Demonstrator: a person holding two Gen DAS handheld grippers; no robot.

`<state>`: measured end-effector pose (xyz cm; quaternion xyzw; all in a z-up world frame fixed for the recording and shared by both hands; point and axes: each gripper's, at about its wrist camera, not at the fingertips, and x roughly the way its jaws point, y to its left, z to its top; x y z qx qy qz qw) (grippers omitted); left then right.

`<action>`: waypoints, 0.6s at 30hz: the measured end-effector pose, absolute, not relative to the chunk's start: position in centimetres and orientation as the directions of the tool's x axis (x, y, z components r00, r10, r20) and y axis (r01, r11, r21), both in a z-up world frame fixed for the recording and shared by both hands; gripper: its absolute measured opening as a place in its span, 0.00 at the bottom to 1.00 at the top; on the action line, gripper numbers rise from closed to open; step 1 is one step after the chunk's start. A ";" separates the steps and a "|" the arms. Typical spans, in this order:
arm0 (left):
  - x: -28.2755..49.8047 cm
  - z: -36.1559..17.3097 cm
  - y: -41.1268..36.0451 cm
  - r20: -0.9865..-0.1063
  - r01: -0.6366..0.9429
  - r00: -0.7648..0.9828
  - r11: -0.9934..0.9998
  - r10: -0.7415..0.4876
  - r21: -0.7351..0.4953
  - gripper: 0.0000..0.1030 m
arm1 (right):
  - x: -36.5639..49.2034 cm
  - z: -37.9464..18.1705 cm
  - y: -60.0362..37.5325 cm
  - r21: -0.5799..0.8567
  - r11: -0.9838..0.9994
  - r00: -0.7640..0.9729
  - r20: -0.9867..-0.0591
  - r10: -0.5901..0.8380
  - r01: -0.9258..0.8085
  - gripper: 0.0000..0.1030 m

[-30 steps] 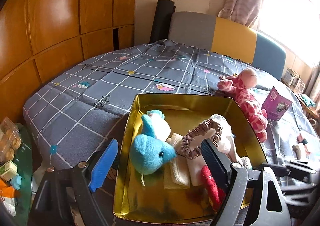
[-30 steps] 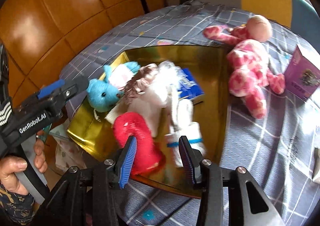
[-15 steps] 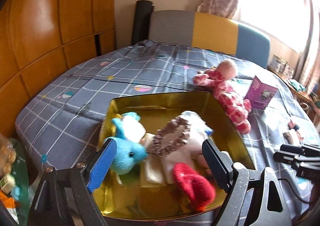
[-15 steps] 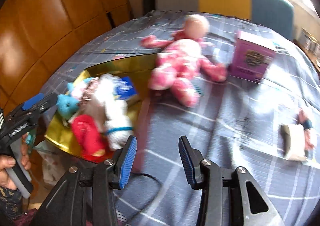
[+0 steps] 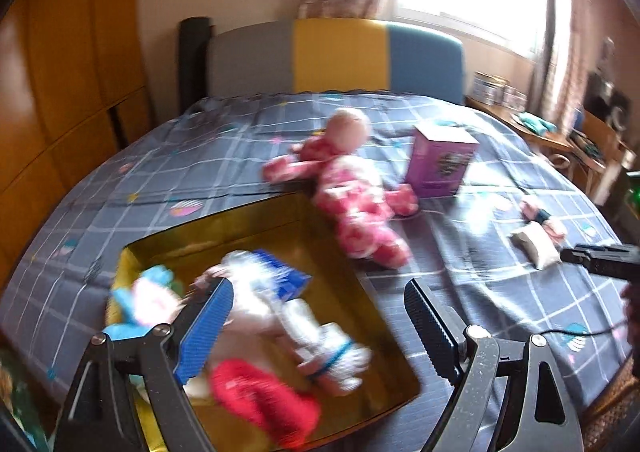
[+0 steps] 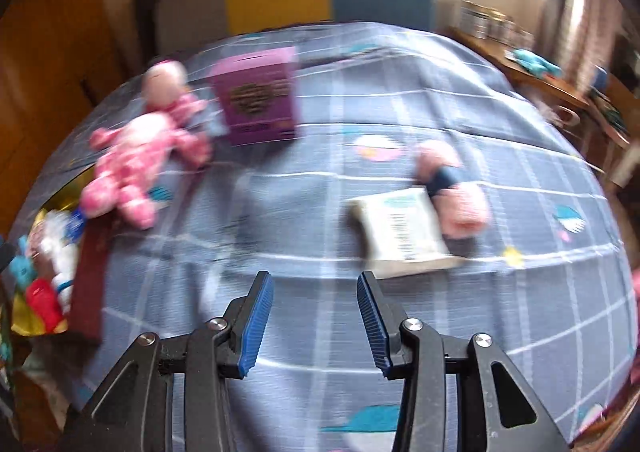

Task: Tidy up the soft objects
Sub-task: 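Move the left tool to the white wet-wipes pack and grasp it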

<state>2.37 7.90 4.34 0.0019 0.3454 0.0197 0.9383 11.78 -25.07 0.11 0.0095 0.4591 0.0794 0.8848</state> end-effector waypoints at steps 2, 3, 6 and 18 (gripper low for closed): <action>3.2 4.4 6.3 -0.653 0.006 0.758 1.000 0.010 0.022 0.85 | 12.4 -0.1 -27.5 0.075 0.995 0.580 -0.809 0.099 -0.065 0.43; 3.8 4.4 5.3 -0.657 0.030 0.754 0.999 -0.008 0.022 0.85 | 12.5 -0.2 -28.5 0.064 0.997 0.586 -0.807 0.070 -0.031 0.43; 5.2 4.3 3.0 -0.670 0.081 0.741 0.996 -0.047 0.020 0.85 | 13.1 -0.8 -31.9 0.049 0.993 0.604 -0.797 -0.024 0.104 0.43; 12.9 0.7 -8.6 -0.783 0.277 0.561 0.952 -0.268 -0.127 0.83 | 12.2 -2.2 -39.9 0.273 0.861 0.586 -0.809 -0.037 0.430 0.43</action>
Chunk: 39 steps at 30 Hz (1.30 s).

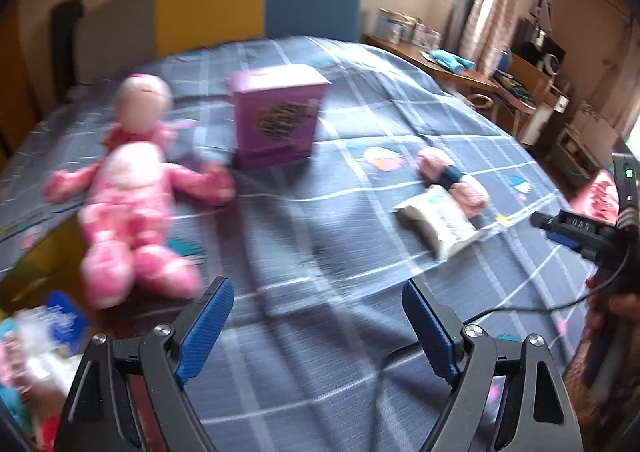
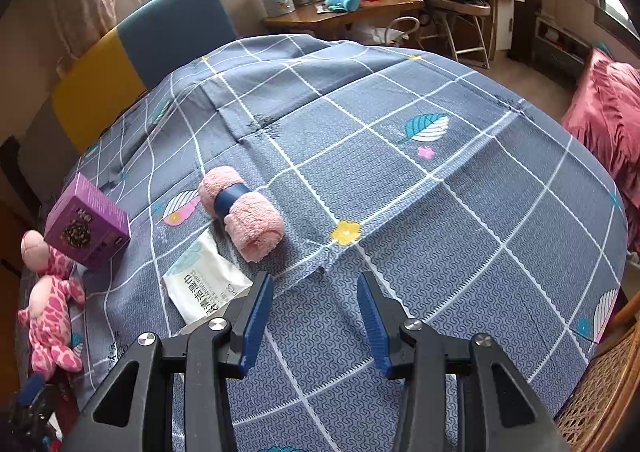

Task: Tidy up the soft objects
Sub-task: 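Move the left tool to the white wet-wipes pack and grasp it, then lift the wipes pack with the left tool while the right tool grasps the pink towel roll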

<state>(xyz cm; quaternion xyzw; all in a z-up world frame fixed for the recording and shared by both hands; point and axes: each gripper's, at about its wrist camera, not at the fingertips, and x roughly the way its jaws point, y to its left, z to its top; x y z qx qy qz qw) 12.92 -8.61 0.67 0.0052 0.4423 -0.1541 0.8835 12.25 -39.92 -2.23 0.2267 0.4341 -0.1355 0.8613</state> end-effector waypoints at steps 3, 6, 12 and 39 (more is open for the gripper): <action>14.8 -0.1 -11.6 -0.802 0.304 0.508 0.937 -0.314 -0.174 0.82 | 12.1 -2.4 -40.3 0.307 0.845 0.591 -0.806 -0.012 0.437 0.43; 17.1 -1.5 -15.5 -0.830 0.316 0.445 0.926 -0.336 -0.206 0.82 | 11.9 -2.3 -40.4 0.332 0.837 0.599 -0.801 0.007 0.435 0.43; 21.1 -4.1 -21.3 -0.873 0.293 0.369 0.931 -0.318 -0.215 0.83 | 12.2 -2.8 -40.5 0.368 0.829 0.596 -0.801 0.052 0.422 0.43; 19.7 -5.5 -19.9 -0.862 0.358 0.411 0.923 -0.295 -0.145 0.62 | 12.3 -3.2 -40.5 0.463 0.804 0.619 -0.770 0.156 0.373 0.43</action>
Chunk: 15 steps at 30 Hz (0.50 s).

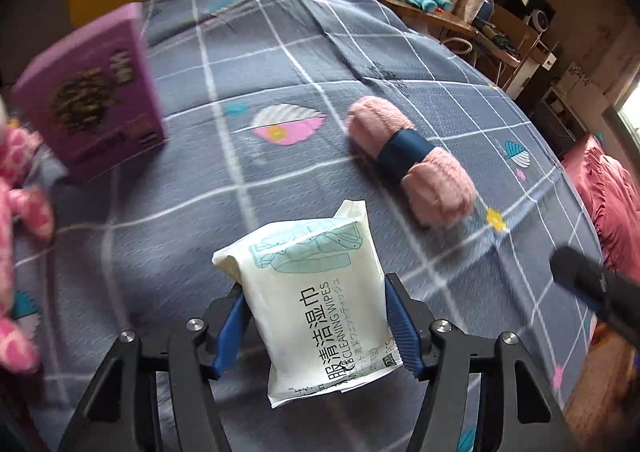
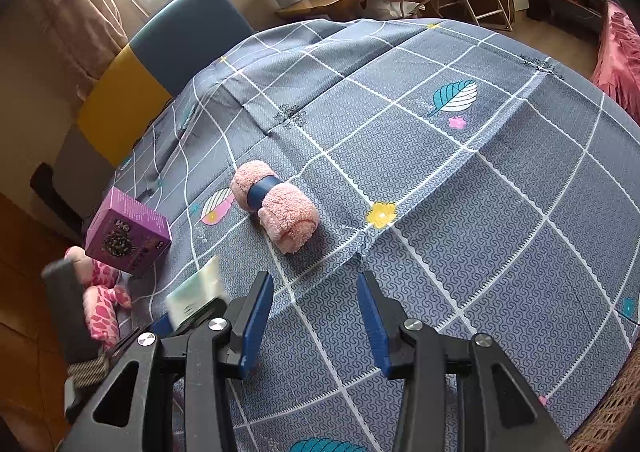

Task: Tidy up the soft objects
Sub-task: 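Lift the wipes pack with the left tool while the right tool grasps the pink towel roll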

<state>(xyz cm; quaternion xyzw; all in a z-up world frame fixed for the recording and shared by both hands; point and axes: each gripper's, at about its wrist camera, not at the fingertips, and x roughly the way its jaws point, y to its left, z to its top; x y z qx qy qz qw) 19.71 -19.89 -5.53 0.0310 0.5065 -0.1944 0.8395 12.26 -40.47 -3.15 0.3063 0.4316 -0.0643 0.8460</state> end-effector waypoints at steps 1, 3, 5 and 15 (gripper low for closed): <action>19.1 -5.3 -18.7 -0.859 0.353 0.426 0.927 -0.282 -0.129 0.62 | 12.3 -3.2 -40.4 0.462 0.805 0.615 -0.773 0.159 0.373 0.43; 18.0 -5.2 -15.8 -0.851 0.328 0.466 0.941 -0.243 -0.089 0.62 | 12.4 -3.5 -40.3 0.457 0.809 0.601 -0.782 0.165 0.371 0.43; 17.0 -5.4 -13.4 -0.851 0.304 0.479 0.950 -0.214 -0.067 0.62 | 12.6 -3.6 -39.7 0.455 0.816 0.586 -0.789 0.184 0.356 0.43; 16.5 -7.9 -8.5 -0.856 0.232 0.480 0.969 -0.191 -0.086 0.62 | 18.8 -2.2 -36.0 0.242 0.955 0.549 -0.828 0.114 0.168 0.43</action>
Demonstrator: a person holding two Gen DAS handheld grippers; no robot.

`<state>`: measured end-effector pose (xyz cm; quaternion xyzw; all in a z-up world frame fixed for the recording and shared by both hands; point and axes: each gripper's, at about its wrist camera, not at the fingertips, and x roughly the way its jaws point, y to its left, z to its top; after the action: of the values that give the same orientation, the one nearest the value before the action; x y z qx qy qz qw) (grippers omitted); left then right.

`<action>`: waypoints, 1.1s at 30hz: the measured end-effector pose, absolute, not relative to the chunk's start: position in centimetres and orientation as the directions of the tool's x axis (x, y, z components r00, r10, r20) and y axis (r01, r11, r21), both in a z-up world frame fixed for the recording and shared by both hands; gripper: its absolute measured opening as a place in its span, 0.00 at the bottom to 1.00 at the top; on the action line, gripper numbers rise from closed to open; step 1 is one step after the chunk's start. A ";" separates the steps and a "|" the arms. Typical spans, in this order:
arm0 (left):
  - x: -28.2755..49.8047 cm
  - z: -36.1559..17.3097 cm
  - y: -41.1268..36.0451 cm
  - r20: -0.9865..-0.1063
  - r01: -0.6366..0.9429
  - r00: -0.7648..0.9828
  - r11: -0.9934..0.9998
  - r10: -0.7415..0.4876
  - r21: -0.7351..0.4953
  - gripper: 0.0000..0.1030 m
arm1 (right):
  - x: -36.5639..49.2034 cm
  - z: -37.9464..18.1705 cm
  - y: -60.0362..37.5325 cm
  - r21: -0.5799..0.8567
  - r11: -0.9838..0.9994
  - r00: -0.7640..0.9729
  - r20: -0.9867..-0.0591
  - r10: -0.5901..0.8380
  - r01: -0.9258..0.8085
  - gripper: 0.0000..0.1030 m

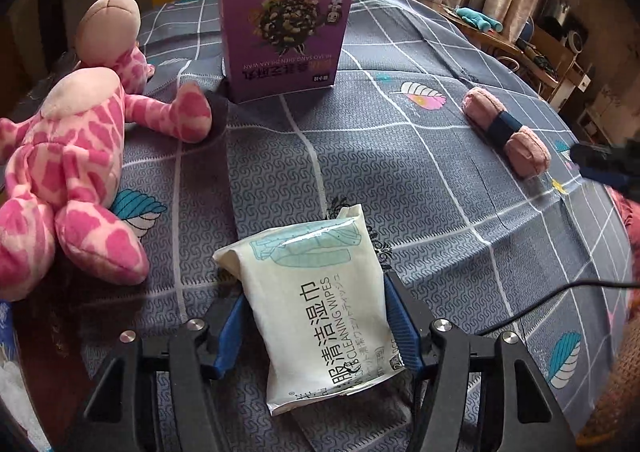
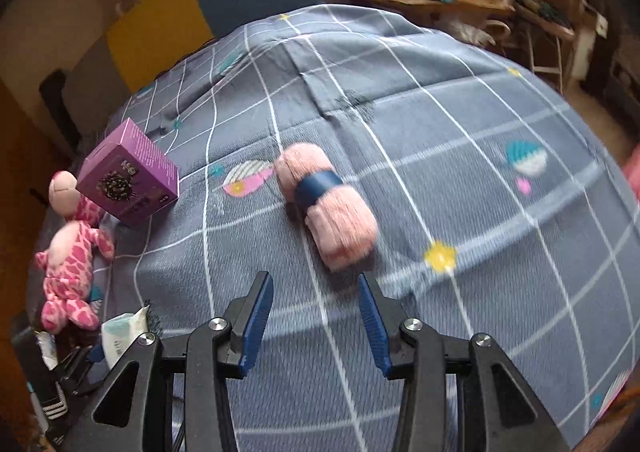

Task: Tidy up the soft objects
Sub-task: 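Lift the wipes pack with the left tool while the right tool grasps the pink towel roll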

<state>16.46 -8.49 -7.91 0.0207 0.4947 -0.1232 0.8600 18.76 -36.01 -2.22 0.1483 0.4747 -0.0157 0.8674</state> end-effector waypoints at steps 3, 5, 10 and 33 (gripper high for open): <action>16.6 -7.9 -8.5 -0.854 0.232 0.482 0.968 -0.197 -0.092 0.62 | 22.1 -2.6 -35.9 0.154 0.979 0.538 -0.841 0.060 0.133 0.43; 16.7 -7.9 -8.7 -0.850 0.236 0.487 0.967 -0.202 -0.094 0.62 | 24.5 -3.5 -36.0 0.126 0.985 0.506 -0.861 0.051 0.115 0.45; 16.4 -8.0 -8.5 -0.843 0.237 0.498 0.967 -0.204 -0.094 0.60 | 28.4 -6.1 -35.6 0.036 0.997 0.439 -0.898 0.001 0.071 0.57; 15.9 -8.1 -8.8 -0.815 0.214 0.553 0.975 -0.175 -0.064 0.61 | 18.1 -8.6 -28.2 0.083 0.993 0.314 -0.943 0.106 -0.085 0.37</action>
<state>15.94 -8.84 -8.06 0.0212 0.4599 -0.1102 0.8808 18.14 -28.16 -8.56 0.0091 0.5825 0.0589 0.8106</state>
